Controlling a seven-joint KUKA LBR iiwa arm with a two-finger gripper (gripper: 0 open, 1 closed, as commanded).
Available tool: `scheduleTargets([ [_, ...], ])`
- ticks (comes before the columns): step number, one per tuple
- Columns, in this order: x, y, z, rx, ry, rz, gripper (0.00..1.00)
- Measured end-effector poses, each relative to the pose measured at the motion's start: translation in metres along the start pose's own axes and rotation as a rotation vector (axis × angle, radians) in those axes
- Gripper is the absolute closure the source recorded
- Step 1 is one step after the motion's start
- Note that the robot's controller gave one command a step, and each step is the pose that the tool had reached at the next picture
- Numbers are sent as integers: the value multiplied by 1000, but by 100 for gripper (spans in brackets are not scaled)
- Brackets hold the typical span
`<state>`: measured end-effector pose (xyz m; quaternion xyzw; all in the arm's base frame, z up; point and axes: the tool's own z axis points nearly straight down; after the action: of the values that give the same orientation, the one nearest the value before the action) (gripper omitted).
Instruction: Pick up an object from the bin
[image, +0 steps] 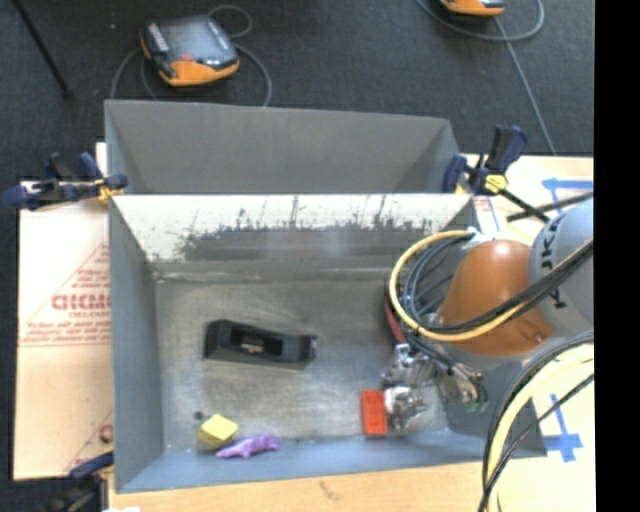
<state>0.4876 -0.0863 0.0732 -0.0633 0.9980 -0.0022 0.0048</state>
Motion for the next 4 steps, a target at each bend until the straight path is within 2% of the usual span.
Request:
scheduleTargets([
  [1, 1, 0, -3, -1, 2, -1, 100],
  [2, 2, 1, -27, -4, 11, -1, 100],
  [3, 0, 0, -38, -3, 4, -2, 100],
  [4, 0, 0, -42, -4, 7, -2, 100],
])
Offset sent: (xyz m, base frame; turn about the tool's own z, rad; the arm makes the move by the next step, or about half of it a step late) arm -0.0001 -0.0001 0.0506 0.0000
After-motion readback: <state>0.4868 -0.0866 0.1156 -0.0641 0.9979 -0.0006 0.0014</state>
